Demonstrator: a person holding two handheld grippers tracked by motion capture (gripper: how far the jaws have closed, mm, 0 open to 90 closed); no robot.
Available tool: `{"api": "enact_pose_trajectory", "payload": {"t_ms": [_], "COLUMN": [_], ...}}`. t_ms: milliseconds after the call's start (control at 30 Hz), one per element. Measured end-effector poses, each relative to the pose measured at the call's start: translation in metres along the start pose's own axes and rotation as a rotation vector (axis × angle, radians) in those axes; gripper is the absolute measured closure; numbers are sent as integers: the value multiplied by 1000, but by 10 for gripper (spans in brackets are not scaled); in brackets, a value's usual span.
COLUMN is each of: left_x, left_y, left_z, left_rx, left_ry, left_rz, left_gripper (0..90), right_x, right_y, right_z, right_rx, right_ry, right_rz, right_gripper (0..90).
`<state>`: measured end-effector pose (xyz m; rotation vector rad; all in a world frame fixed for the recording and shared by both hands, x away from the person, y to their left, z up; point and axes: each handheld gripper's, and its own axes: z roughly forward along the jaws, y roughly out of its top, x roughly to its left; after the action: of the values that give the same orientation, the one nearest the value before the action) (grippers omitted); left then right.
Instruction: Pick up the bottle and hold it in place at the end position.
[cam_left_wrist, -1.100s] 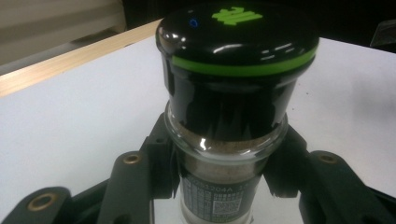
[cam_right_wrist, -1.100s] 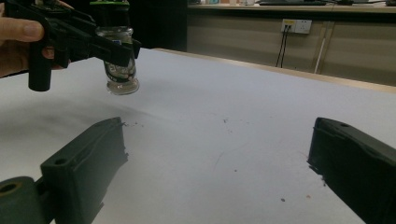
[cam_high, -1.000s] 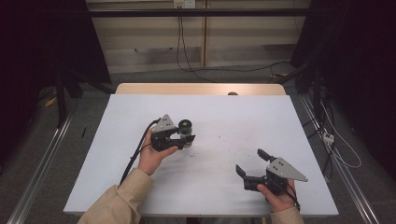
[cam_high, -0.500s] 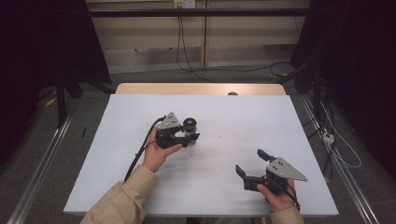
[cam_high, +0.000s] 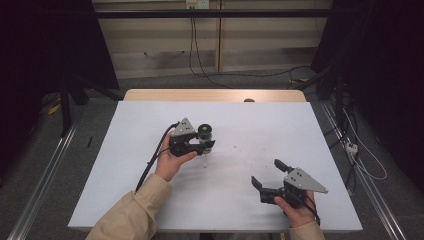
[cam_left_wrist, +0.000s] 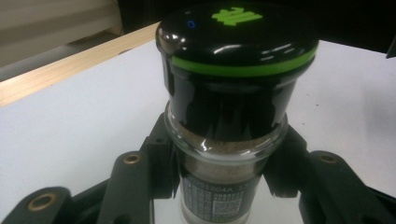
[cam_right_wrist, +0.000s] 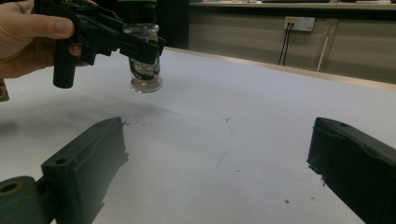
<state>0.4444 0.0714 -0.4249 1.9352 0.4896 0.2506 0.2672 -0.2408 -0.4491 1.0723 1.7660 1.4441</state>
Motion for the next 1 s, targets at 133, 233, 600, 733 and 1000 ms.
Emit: {"api": "enact_pose_trajectory", "payload": {"t_ms": [133, 233, 600, 733, 1000], "left_x": [0, -1, -1, 0, 0], "left_y": [1, 1, 0, -3, -4], "left_z": [3, 6, 20, 24, 27], "left_rx": [-4, 1, 12, 17, -1], "left_ry": [12, 10, 3, 10, 18], "left_rz": [15, 12, 16, 24, 25], "left_gripper": [532, 532, 532, 532, 532], "right_x": [0, 0, -1, 0, 0], "right_y": [0, 1, 1, 1, 2], "right_z": [0, 0, 1, 1, 3], "right_rx": [-3, -3, 2, 1, 2], "right_ry": [0, 3, 4, 7, 10], "right_rz": [2, 5, 5, -1, -2], "right_gripper": [33, 33, 33, 34, 35]}}
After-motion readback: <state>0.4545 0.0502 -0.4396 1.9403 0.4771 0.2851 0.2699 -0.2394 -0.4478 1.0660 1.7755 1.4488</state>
